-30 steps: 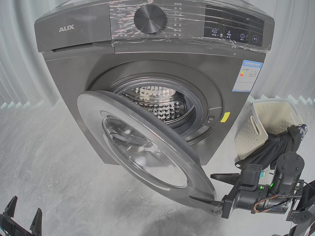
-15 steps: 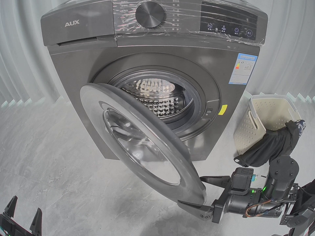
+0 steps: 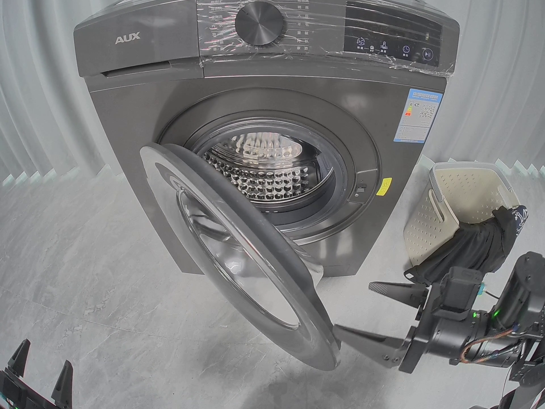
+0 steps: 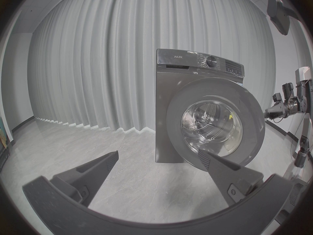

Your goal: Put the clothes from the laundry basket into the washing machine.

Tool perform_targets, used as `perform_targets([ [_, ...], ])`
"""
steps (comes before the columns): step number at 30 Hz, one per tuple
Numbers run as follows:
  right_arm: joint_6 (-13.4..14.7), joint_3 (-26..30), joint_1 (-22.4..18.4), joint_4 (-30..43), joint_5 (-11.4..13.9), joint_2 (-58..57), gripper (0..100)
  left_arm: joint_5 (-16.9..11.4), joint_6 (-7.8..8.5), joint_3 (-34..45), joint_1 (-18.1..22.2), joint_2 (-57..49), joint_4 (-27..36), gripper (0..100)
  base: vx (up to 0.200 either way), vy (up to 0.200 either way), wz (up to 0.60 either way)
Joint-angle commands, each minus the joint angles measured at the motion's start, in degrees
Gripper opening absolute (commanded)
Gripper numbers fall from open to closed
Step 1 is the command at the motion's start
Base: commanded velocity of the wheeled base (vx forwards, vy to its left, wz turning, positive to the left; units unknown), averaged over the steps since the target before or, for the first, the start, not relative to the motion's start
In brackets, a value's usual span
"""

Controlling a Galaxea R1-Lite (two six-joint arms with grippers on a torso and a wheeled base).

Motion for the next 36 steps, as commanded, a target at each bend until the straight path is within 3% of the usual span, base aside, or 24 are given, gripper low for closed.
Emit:
perform_targets([
  [1, 0.85, -0.46, -4.01, 0.01, -0.34, -5.77, 100, 0.04, 0.00, 0.92, 0.01, -0.86, -0.01, 100, 0.000, 0.000, 0.00],
  [5, 0.85, -0.46, -9.90, 0.36, -0.34, -2.87, 100, -0.05, 0.09, 0.92, 0.01, -0.86, 0.08, 100, 0.000, 0.000, 0.00],
  [11, 0.50, -1.07, -13.15, -0.96, -1.39, 6.71, 100, -0.05, 0.09, 0.92, 0.01, -0.86, 0.08, 100, 0.000, 0.000, 0.00],
  [17, -0.20, -0.81, -11.75, -3.77, -2.97, 13.04, 100, 0.04, 0.09, 0.92, 0.01, -0.86, 0.08, 100, 0.000, 0.000, 0.00],
  [36, -1.17, -0.37, 1.53, -16.08, -4.20, 23.50, 100, 0.04, 0.09, 0.92, 0.01, -0.86, 0.08, 100, 0.000, 0.000, 0.00],
])
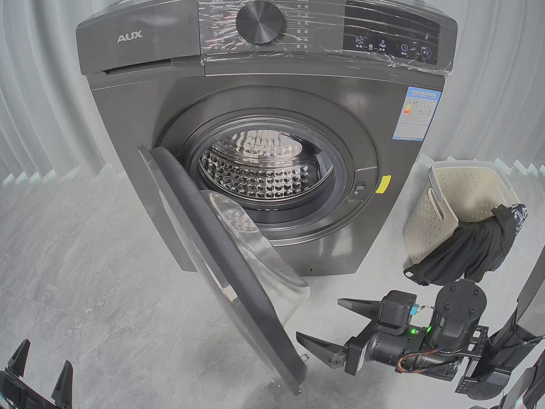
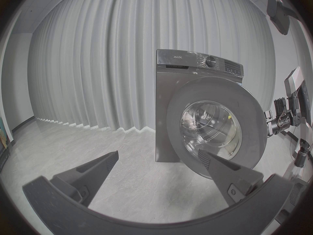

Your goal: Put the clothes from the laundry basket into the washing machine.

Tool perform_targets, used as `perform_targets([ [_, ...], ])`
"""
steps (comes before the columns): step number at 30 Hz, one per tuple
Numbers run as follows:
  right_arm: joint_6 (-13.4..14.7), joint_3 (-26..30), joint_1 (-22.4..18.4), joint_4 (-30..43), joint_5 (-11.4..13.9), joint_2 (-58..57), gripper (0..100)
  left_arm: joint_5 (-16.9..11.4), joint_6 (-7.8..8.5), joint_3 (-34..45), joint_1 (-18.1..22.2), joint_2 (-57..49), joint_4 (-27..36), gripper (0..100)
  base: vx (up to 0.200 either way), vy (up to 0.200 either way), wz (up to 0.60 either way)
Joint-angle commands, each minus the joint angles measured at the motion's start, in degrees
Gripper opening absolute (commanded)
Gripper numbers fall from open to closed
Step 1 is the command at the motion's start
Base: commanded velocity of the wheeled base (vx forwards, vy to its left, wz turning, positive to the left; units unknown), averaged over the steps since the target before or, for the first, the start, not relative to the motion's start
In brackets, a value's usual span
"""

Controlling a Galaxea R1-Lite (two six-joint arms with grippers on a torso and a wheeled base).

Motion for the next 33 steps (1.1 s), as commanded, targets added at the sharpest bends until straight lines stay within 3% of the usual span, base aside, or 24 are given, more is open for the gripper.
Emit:
perform_targets([
  [1, 0.10, -0.58, 1.93, -0.69, -0.13, 2.11, 100, 0.07, -0.02, 0.92, 0.01, -0.86, -0.05, 100, 0.000, 0.000, 0.00],
  [8, 0.10, -4.79, -1.33, -0.52, -1.98, 3.51, 100, 0.07, -0.02, 0.92, 0.01, -0.86, -0.05, 100, 0.000, 0.000, 0.00],
  [9, 0.01, -9.54, -6.51, 0.01, -3.91, 5.98, 100, 0.07, -0.02, 0.92, 0.01, -0.86, -0.05, 100, 0.000, 0.000, 0.00],
  [16, -0.25, -14.46, -12.31, -0.43, -3.91, 12.30, 100, -0.02, -0.02, 0.92, 0.01, -0.86, 0.04, 100, 0.000, 0.000, 0.00],
  [25, -1.74, -15.60, -11.08, -0.61, -3.65, 15.38, 100, 0.07, -0.02, 0.92, 0.01, -0.86, 0.04, 100, 0.000, 0.000, 0.00],
  [33, -1.74, -15.17, -6.16, -0.61, -3.65, 15.38, 100, 0.07, -0.02, 0.92, 0.01, -0.86, -0.05, 100, 0.000, 0.000, 0.00],
])
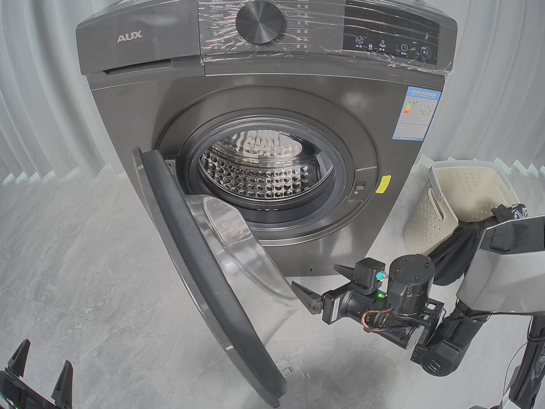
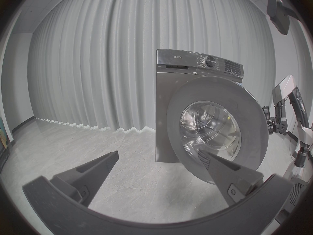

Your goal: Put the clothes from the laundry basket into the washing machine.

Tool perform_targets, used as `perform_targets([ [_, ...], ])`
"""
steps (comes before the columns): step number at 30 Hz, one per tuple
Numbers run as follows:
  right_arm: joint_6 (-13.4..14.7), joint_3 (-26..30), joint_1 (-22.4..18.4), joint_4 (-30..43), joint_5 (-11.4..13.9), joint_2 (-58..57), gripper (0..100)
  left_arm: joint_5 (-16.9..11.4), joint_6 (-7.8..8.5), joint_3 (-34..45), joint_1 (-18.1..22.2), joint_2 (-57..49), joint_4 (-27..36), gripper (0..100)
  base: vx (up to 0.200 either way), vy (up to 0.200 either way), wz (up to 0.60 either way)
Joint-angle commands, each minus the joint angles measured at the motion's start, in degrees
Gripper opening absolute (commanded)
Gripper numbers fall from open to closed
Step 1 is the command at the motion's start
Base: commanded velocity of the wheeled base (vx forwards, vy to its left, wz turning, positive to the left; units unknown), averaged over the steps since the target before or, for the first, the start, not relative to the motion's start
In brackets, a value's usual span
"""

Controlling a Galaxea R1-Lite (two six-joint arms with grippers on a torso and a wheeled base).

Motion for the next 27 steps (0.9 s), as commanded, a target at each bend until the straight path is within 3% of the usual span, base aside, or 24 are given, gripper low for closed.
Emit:
perform_targets([
  [1, 0.06, 0.38, 2.82, 0.05, 0.05, 0.40, 100, 0.02, -0.02, 0.92, 0.01, -0.86, 0.07, 100, 0.000, 0.000, 0.00],
  [6, 0.15, 0.47, 5.02, -0.21, 0.22, 0.31, 100, 0.02, -0.02, 0.92, 0.01, -0.86, -0.02, 100, 0.000, 0.000, 0.00],
  [8, 0.33, 0.56, 7.83, -2.14, 0.22, 0.31, 100, -0.07, -0.02, 0.92, 0.01, -0.86, -0.02, 100, 0.000, 0.000, 0.00],
  [18, -0.02, -2.78, 4.93, -1.44, 0.57, 1.72, 100, -0.07, -0.02, 0.92, 0.01, -0.86, -0.02, 100, 0.000, 0.000, 0.00],
  [21, -0.64, -2.87, 5.45, -1.97, 2.33, 3.65, 100, -0.07, -0.02, 0.92, 0.01, -0.86, -0.02, 100, 0.000, 0.000, 0.00],
  [27, -2.13, -3.31, 7.65, -2.06, 2.51, 6.37, 100, -0.07, -0.02, 0.92, 0.01, -0.86, 0.07, 100, 0.000, 0.000, 0.00],
])
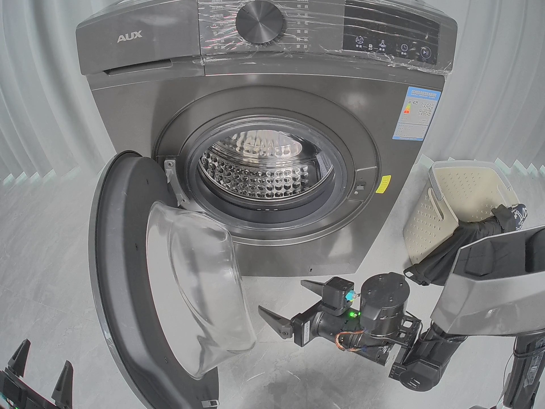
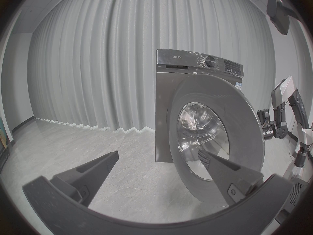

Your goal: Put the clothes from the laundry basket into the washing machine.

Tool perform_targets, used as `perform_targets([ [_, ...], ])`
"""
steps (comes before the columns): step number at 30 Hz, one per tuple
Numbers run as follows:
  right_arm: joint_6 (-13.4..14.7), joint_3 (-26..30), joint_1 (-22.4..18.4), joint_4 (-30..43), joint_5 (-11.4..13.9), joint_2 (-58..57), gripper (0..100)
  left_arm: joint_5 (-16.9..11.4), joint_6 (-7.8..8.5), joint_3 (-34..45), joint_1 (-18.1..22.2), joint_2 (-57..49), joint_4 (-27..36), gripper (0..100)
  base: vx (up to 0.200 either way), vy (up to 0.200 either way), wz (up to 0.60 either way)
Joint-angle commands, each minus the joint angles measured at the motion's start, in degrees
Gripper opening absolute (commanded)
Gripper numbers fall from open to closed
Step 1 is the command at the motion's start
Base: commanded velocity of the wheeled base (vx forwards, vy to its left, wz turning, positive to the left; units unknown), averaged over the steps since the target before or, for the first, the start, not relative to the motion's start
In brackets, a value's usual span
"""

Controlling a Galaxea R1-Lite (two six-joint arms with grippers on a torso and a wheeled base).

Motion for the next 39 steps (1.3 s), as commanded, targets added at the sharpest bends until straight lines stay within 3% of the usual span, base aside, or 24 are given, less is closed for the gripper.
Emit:
perform_targets([
  [1, -0.18, -0.32, 1.77, -0.08, 0.03, 2.69, 100, -0.01, -0.02, 0.92, 0.01, -0.86, 0.04, 100, 0.000, 0.000, 0.00],
  [17, 0.52, -2.08, 6.34, -2.28, 0.12, 2.86, 100, -0.01, -0.02, 0.92, 0.01, -0.86, -0.05, 100, 0.000, 0.000, 0.00],
  [22, 0.43, -5.69, 4.85, -1.05, 0.03, 2.95, 100, -0.01, -0.02, 0.92, 0.01, -0.86, 0.04, 100, 0.000, 0.000, 0.00],
  [26, -0.18, -8.76, 0.02, 1.32, 0.30, 4.53, 100, -0.01, -0.02, 0.92, 0.01, -0.86, 0.04, 100, -0.200, 0.000, 0.00],
  [30, -0.36, -9.99, -1.48, 2.73, 1.17, 6.47, 100, 0.08, -0.02, 0.92, 0.01, -0.86, -0.05, 100, -0.150, 0.000, 0.00],
  [39, -1.15, -12.63, 1.07, 4.05, 1.17, 8.58, 100, 0.08, -0.02, 0.92, 0.01, -0.86, -0.05, 100, 0.000, 0.000, 0.00],
])
